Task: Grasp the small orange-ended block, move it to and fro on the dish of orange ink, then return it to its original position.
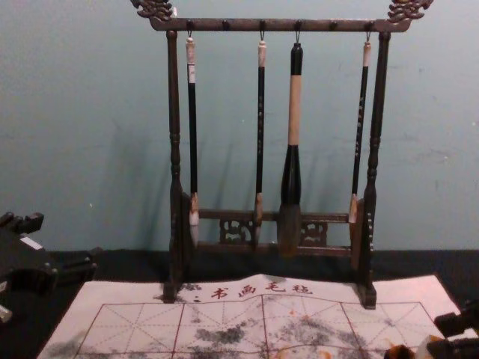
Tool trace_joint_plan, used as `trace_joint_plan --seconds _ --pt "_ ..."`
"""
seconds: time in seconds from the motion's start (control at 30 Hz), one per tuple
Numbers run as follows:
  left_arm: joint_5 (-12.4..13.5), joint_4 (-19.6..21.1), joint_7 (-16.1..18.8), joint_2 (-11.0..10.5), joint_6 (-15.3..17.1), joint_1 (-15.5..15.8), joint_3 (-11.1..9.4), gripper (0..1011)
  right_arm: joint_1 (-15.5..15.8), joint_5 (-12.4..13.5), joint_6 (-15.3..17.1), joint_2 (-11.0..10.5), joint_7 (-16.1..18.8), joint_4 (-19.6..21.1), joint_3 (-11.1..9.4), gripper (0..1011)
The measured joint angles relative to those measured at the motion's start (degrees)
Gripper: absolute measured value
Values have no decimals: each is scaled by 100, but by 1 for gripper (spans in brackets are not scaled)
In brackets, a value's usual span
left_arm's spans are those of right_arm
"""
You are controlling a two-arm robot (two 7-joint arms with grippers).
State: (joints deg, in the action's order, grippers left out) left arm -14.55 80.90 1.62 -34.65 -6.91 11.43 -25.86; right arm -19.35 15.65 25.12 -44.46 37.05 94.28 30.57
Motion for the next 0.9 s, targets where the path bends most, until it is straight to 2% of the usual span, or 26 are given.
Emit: trace_joint_plan --seconds 0.1,0.13,0.23,0.27,0.33,0.37,0.5,0.67,0.7,0.8,0.9 --pt "0 0 0 0 0 0 0 1001 0 0 0 0 0 0 0 397" --pt "0 0 0 0 0 0 0 1001 0 0 0 0 0 0 0 397" --pt "0 0 0 0 0 0 0 1001 0 0 0 0 0 0 0 541" --pt "0 0 0 0 0 0 0 1001 0 0 0 0 0 0 0 541" --pt "0 0 0 0 0 0 0 1001 0 0 0 0 0 0 0 625" --pt "0 0 0 0 0 0 0 1001 0 0 0 0 1 0 0 625" --pt "0 0 0 0 0 0 0 1001 0 0 0 0 0 0 0 786" --pt "0 0 0 0 0 0 0 1001 0 0 1 0 1 0 0 918" --pt "0 0 0 0 0 0 0 1001 0 0 1 0 1 0 0 918" --pt "0 0 0 0 0 0 0 1001 0 0 1 0 1 -1 0 1003" --pt "0 0 0 0 0 0 0 1001 0 0 1 0 1 -1 0 1000"
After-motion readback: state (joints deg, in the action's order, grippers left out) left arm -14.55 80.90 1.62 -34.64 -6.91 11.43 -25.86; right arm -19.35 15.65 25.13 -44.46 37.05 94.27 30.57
